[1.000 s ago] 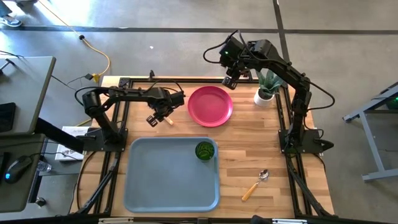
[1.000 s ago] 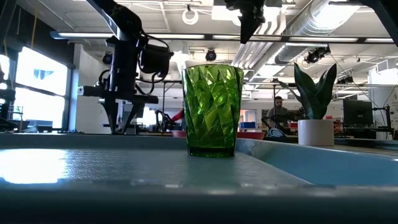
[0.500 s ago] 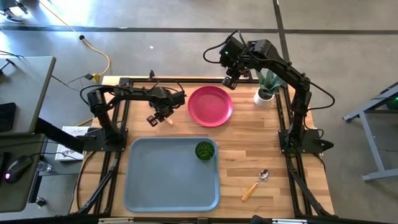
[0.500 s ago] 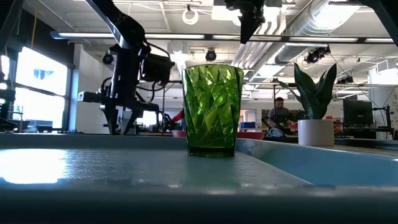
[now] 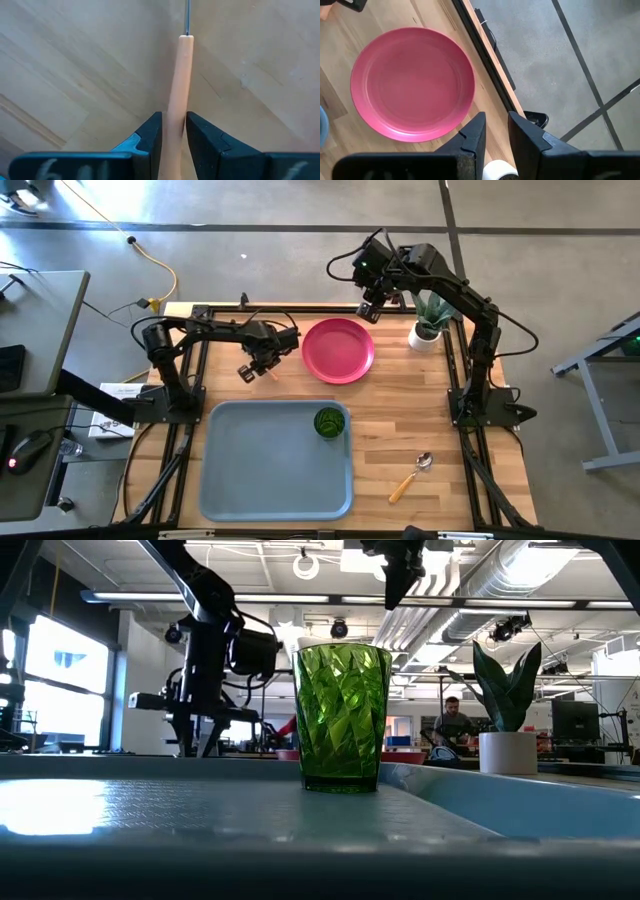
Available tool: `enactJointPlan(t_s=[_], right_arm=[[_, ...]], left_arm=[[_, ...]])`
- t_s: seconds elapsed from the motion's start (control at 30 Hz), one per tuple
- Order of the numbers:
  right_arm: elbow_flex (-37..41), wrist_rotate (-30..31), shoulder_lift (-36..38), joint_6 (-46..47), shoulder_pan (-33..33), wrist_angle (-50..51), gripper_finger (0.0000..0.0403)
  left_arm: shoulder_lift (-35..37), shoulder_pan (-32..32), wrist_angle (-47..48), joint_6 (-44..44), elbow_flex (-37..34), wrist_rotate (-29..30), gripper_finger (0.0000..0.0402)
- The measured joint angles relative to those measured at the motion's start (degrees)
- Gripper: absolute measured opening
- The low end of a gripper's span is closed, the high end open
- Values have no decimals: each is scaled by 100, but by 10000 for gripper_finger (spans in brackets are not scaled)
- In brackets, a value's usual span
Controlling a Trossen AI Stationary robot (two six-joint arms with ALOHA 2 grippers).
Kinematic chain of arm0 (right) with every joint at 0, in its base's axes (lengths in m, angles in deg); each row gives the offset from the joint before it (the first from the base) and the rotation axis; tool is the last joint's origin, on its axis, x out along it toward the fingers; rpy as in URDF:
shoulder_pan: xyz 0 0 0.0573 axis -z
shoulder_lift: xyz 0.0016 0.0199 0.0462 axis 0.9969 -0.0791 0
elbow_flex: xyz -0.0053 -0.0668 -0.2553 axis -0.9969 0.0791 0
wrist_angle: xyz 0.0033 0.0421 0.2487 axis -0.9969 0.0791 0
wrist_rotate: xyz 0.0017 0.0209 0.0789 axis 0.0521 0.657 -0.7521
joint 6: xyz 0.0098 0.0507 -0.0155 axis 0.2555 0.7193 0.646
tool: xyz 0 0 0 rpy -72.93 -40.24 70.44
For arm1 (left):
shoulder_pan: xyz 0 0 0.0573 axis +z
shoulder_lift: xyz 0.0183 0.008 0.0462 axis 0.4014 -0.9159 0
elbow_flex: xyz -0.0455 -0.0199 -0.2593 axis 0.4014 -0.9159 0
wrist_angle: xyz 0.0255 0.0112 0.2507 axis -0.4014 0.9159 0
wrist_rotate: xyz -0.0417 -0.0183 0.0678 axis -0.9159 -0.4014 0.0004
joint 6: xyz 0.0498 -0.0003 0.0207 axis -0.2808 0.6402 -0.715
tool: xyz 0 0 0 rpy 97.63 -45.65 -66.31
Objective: Pick and place plate/cup/fork/spoon on tray
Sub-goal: Put the orange fork on the blue serving tray to the bottom left of the green glass
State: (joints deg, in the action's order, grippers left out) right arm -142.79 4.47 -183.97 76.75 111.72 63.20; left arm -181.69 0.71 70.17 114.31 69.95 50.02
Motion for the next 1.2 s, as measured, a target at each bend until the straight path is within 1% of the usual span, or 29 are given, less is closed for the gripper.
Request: enactJointPlan(t_s=[0.2,0.47,0.6,0.8,0.93,1.2], right_arm=[[0,0,0,0,0,2,74],[0,0,0,0,0,6,74],[0,1,0,0,0,7,74],[0,1,0,0,0,7,74],[0,2,0,0,0,9,74],[0,2,0,0,0,11,74]], left_arm=[[1,58,2,-412,0,139,70],[3,60,9,-860,9,292,19],[3,60,-12,-1213,10,300,19],[33,46,-67,-2285,9,143,19],[130,2,-137,-2551,2,-41,19],[360,-21,-704,-3057,0,-224,19]])
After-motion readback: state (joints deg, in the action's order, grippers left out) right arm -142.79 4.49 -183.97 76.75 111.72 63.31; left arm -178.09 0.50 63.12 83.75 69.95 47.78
